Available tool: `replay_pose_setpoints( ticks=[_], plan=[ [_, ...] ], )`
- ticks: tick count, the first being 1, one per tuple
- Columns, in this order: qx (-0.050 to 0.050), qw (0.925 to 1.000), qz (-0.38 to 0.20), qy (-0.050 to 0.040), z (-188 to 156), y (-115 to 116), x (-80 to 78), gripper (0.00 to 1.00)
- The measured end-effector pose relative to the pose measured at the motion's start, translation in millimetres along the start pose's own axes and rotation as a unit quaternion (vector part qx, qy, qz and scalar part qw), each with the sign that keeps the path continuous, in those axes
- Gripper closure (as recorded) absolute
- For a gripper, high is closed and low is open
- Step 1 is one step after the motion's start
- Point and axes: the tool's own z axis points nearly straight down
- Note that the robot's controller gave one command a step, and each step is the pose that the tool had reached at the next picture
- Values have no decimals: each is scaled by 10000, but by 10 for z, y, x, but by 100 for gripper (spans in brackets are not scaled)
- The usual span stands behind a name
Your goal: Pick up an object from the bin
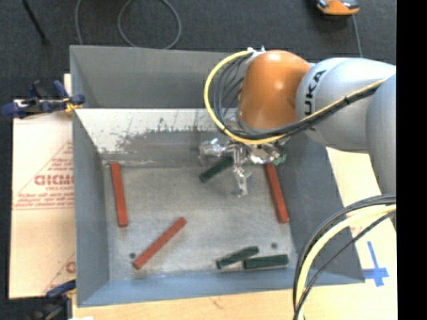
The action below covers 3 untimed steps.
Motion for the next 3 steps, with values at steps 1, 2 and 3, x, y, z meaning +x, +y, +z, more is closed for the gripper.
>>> replay_pose_setpoints(
  ticks=[1,2,3],
  plan=[
    [5,9999,-172,-1,10,-160,86,0],
    [-2,9977,-675,2,303,-48,15,0],
    [-3,9844,-1758,1,305,-20,13,0]
  ],
)
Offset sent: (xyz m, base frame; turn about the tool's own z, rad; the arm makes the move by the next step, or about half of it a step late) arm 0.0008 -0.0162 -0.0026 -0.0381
